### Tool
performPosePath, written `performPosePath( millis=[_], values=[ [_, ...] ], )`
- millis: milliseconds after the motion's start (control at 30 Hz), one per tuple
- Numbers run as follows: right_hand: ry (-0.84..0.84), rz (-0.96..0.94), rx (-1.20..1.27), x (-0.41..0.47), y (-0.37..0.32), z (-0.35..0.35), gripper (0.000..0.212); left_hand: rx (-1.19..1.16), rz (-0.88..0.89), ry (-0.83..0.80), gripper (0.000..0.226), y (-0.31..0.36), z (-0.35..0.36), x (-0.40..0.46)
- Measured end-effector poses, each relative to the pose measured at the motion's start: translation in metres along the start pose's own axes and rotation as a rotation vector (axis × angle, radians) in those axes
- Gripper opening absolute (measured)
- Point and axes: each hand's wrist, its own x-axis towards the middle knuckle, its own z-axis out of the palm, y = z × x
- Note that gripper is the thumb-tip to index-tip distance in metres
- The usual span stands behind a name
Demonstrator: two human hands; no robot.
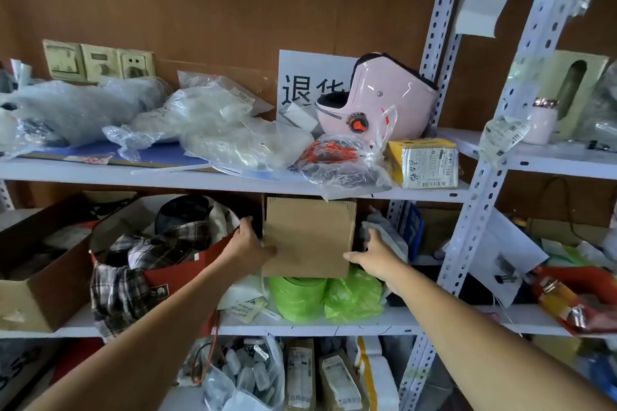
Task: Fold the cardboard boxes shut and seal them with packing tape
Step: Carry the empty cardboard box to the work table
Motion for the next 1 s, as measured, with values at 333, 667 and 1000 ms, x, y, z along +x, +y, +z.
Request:
performPosePath(
  millis=[333, 667, 1000],
  values=[
    [0.164, -0.044, 0.274, -0.029, 0.001, 0.029, 0.033, -0.150, 0.152, 0.008, 0.071, -0.018, 0.013, -0.020],
    [0.263, -0.034, 0.322, -0.189, 0.110, -0.028, 0.056, -0.222, 0.350, -0.320, 0.063, 0.008, 0.080, -0.119],
    [0.505, 0.113, 0.395, -0.437, 0.297, -0.161, 0.082, -0.213, 0.529, -0.886, 0.076, 0.145, 0.287, -0.282]
  ],
)
